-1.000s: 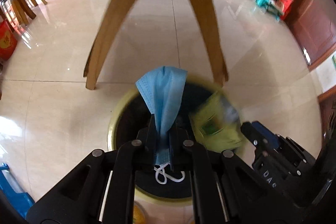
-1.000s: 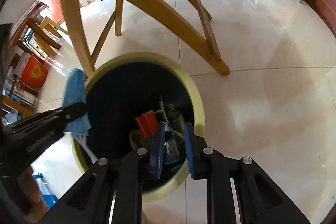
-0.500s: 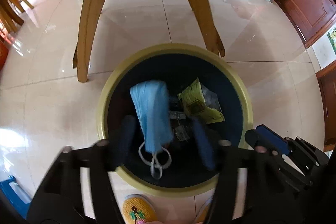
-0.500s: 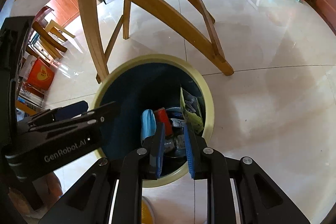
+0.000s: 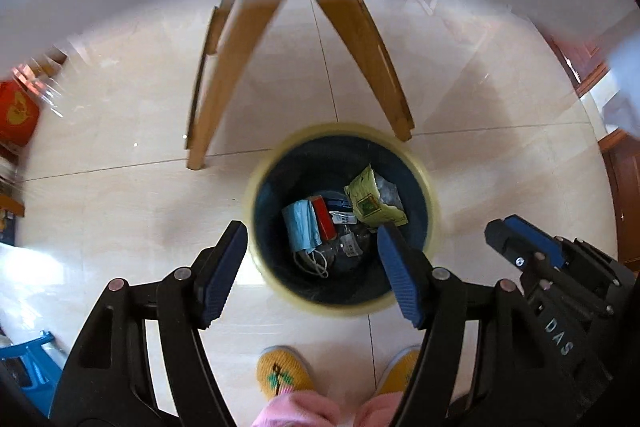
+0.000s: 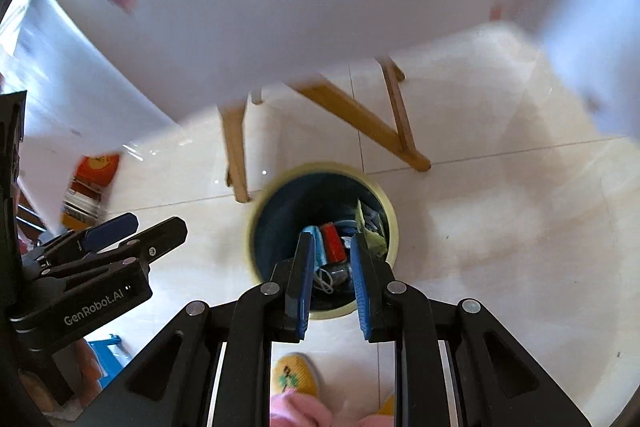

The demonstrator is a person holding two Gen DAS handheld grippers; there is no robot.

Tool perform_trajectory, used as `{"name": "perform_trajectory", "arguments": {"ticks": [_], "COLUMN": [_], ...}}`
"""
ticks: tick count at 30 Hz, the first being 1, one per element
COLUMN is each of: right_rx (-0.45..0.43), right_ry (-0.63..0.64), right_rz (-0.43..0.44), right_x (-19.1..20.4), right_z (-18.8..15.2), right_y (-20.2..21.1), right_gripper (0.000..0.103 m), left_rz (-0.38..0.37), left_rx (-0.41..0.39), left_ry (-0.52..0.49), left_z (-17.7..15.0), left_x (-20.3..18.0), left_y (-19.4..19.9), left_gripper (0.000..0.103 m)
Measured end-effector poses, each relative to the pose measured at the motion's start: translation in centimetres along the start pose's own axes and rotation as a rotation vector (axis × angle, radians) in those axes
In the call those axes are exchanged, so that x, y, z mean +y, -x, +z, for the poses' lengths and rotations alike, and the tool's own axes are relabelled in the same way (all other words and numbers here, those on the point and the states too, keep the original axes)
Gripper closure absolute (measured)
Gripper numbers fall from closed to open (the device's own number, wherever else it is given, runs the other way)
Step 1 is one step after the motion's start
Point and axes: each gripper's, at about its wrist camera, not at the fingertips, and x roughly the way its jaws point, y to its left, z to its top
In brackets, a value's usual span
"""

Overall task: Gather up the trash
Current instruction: 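Raise both open tools back above the table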

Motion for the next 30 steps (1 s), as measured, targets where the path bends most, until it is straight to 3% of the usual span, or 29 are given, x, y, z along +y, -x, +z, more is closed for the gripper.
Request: {"name": "perform_trajectory", "arguments": {"ticks": [9,18,27,30], "right_rx": [-0.038,-0.175,-0.291,-0.330], "right_ry": [0.018,0.075,0.112,0.122], "right_rz": [-0.016,-0.024,-0.039,-0.055], "right_x": [5.0,10.5,15.0,15.9], "right_z": [5.2,10.2,12.7,13.3], "right_y": [13.6,25.4,33.2,34.9], "right_gripper": [0.084,0.078,0.076,0.070], "left_rz": [0.000,-0.033,-0.053,-0.063], "left_rx": [-0.012,-0.108,-0.238,-0.268], "left_ry": [-0.020,-0.079,-0.098,-0.093], "left_z": [4.3,10.2,14.4,15.0], "left_x": [0.8,1.7,3.3,4.0], "left_y": [14.5,29.0,38.7,40.6], "left_gripper": [0.038,0.038,0.038,0.038]}}
